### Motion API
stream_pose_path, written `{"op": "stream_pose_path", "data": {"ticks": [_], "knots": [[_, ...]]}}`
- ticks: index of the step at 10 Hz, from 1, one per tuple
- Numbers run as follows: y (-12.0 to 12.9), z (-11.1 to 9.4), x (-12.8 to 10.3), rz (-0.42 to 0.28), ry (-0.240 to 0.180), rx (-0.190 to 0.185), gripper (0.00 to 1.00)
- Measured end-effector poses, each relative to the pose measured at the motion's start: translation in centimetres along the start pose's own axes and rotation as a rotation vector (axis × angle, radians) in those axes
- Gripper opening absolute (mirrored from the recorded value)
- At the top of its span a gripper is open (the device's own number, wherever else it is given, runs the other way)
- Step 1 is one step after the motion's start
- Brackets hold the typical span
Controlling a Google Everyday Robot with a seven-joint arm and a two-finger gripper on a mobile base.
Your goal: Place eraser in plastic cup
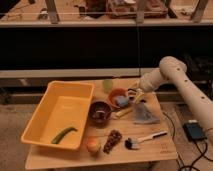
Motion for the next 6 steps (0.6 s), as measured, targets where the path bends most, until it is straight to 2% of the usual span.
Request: {"op": "stream_pose_path", "data": {"ticks": [2, 4, 6], "knots": [[-2.1, 0.4, -1.1, -0.026, 0.081, 0.001, 0.18], [-3.3, 0.8, -2.4, -0.056, 0.144, -0.005, 0.18], [-4.7, 1.7, -3.2, -0.068, 0.162, -0.019, 0.18]]}}
